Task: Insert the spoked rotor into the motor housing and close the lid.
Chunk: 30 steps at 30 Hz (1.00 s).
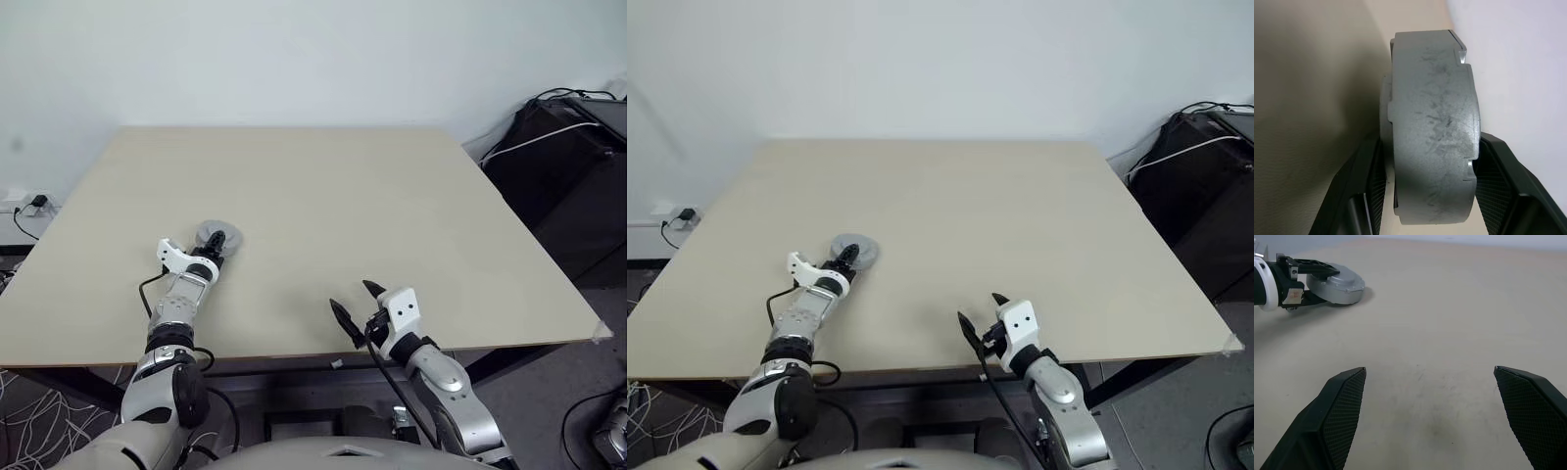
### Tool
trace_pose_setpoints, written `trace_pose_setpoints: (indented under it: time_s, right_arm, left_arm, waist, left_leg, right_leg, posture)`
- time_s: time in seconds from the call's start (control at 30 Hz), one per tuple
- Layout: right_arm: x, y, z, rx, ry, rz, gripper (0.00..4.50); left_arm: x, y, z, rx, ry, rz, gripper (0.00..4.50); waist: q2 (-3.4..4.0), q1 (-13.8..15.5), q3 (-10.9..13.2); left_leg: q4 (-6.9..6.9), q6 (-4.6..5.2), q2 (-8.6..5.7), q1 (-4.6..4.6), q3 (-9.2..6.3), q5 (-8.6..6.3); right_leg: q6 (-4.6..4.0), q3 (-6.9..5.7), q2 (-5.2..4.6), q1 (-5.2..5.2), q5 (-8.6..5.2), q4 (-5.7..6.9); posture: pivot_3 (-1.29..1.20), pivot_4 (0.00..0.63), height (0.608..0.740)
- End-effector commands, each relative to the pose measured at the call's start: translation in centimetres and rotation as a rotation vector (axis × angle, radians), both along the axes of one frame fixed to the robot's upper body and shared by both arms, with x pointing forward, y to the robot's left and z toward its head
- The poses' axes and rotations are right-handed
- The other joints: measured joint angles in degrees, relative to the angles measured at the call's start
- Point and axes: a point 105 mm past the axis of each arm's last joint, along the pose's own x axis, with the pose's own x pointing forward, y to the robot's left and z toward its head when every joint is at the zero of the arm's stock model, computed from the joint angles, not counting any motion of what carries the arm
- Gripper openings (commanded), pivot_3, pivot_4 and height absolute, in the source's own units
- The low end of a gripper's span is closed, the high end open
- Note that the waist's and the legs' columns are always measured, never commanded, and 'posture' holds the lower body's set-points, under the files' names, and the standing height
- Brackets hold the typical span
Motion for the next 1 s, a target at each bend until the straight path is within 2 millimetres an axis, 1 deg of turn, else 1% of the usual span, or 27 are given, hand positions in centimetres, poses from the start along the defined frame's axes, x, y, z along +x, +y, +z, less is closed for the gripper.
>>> trace_pose_setpoints:
  time_s: [0.03,0.07,0.13,0.23,0.3,0.37,0.47,0.57,0.7,0.87,1.0]
  right_arm:
    - [0.5,0.0,1.2,0.012,-0.046,-0.004,4.5]
    - [0.6,0.1,1.2,0.013,-0.046,-0.001,4.5]
    - [0.6,0.2,1.2,0.017,-0.044,0.001,4.5]
    - [0.7,0.3,1.2,0.017,-0.043,0.004,4.5]
    - [0.7,0.4,1.1,0.017,-0.041,0.006,4.5]
    - [0.7,0.4,1.1,0.018,-0.039,0.006,4.5]
    - [0.7,0.4,1.0,0.017,-0.035,0.004,4.5]
    - [0.7,0.4,1.0,0.017,-0.032,0.002,4.5]
    - [0.7,0.5,0.9,0.019,-0.024,0.002,4.5]
    - [0.8,0.7,0.9,0.028,-0.018,0.006,4.5]
    - [0.9,0.7,0.9,0.029,-0.011,0.01,4.5]
  left_arm:
    - [0.7,1.4,1.3,0.048,-0.026,0.047,2.12]
    - [0.6,1.5,1.2,0.049,-0.02,0.05,2.12]
    - [0.4,1.6,1.0,0.043,-0.016,0.047,2.88]
    - [0.2,1.6,0.8,0.05,-0.006,0.038,3.73]
    - [0.0,1.7,0.6,0.052,0.0,0.038,4.47]
    - [-0.2,1.7,0.5,0.053,0.004,0.036,4.47]
    - [-0.7,1.4,0.2,0.056,0.016,0.014,4.47]
    - [-1.4,1.1,0.0,0.051,0.023,-0.001,4.47]
    - [-3.1,0.4,-0.5,0.047,0.037,-0.066,4.47]
    - [-5.6,0.3,-1.0,0.052,0.059,-0.135,4.47]
    - [-7.7,0.0,-1.1,0.091,0.06,-0.224,4.47]
  waist:
    - [0.0,-0.1,0.0]
    - [0.0,-0.2,0.0]
    - [0.0,-0.5,0.0]
    - [-0.01,-0.5,0.0]
    - [0.0,-0.5,0.0]
    - [0.0,-0.7,-0.1]
    - [0.01,-0.9,-0.1]
    - [0.0,-1.1,-0.1]
    - [0.02,-1.1,-0.2]
    - [0.18,-1.2,-0.3]
    - [0.3,-1.2,-0.5]
  left_leg:
    - [0.0,-0.01,0.0,0.05,0.01,0.01]
    - [0.0,-0.02,0.01,0.11,0.01,0.01]
    - [-0.01,-0.02,0.04,0.3,0.05,0.01]
    - [-0.02,-0.03,0.07,0.54,0.08,0.01]
    - [-0.02,-0.04,0.07,0.78,0.08,0.0]
    - [-0.03,-0.07,0.08,0.94,0.08,-0.02]
    - [-0.03,-0.08,0.11,0.94,0.08,-0.02]
    - [-0.07,-0.08,0.12,0.91,0.06,-0.02]
    - [-0.15,-0.07,0.1,0.88,0.08,-0.03]
    - [-0.16,-0.11,0.11,0.94,0.08,-0.07]
    - [-0.16,-0.14,0.13,0.95,0.09,-0.09]
  right_leg:
    - [0.01,0.01,0.0,0.03,0.01,0.01]
    - [0.0,0.01,0.0,0.08,0.02,0.01]
    - [-0.04,0.02,0.0,0.22,0.05,0.02]
    - [-0.03,0.01,0.0,0.41,0.04,0.02]
    - [-0.01,0.01,0.0,0.45,0.02,0.0]
    - [0.15,0.01,-0.01,0.51,-0.08,-0.01]
    - [0.13,0.01,-0.01,0.51,-0.05,0.01]
    - [-0.14,0.07,-0.01,0.56,0.1,0.01]
    - [-0.15,0.2,-0.01,0.57,0.11,0.0]
    - [-0.16,0.19,-0.02,0.35,0.06,-0.03]
    - [-0.14,0.2,-0.03,0.3,0.04,-0.01]
  posture:
    - [0.0,0.0,0.74]
    - [0.0,0.0,0.74]
    - [0.0,0.0,0.74]
    - [0.0,0.0,0.74]
    - [0.0,0.0,0.74]
    - [0.0,0.0,0.74]
    - [0.0,0.0,0.74]
    - [0.0,0.0,0.74]
    - [0.0,0.0,0.74]
    - [0.0,0.0,0.74]
    - [0.0,0.0,0.74]
